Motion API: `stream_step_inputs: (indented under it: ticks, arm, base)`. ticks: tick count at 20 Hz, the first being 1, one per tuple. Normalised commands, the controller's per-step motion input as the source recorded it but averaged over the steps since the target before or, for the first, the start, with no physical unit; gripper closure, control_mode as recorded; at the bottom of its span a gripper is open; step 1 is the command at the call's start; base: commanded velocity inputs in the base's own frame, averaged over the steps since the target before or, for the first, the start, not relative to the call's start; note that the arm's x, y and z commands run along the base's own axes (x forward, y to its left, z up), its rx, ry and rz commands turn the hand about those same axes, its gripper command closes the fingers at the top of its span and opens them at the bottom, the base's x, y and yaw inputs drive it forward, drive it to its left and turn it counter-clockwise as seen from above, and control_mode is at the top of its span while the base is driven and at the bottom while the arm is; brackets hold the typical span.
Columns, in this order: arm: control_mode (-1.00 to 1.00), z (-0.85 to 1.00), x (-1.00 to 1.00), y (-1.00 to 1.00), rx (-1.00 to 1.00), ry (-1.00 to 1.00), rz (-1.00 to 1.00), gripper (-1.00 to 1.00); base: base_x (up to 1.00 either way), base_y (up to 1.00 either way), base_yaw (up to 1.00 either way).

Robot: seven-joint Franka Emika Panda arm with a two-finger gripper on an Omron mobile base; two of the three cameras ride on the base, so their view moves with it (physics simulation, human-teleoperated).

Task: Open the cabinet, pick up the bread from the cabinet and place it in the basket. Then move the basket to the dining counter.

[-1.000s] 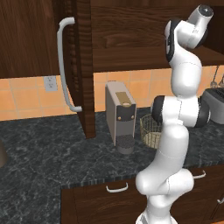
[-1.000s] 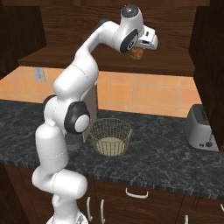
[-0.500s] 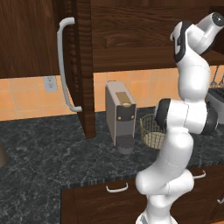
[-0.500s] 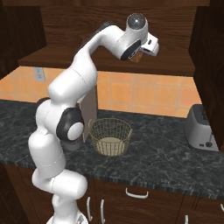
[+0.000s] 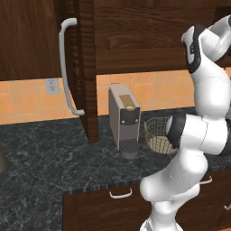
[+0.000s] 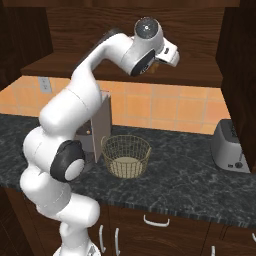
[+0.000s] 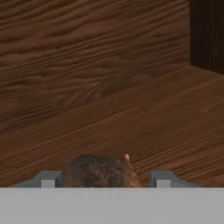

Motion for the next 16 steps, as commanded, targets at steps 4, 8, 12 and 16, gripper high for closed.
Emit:
stream_step_inputs:
  ticks: [4,8,12,16]
  arm:
    - [-1.0,0.28,-1.0,0.38,0.0,0.0,-0.03,1.0]
    - [-1.0,0.03,-1.0,0.53,0.0,-0.05,-0.11,1.0]
    - [-1.0,-0.09,-1.0,0.61,0.0,-0.04,-0.11,1.0]
    - [-1.0,-0.01,-1.0,0.38,0.03,0.04,-0.13,1.0]
  base:
    - [0.0,0.0,0.0]
    - [0.0,0.0,0.0]
    - [0.0,0.0,0.0]
    - [0.0,0.0,0.0]
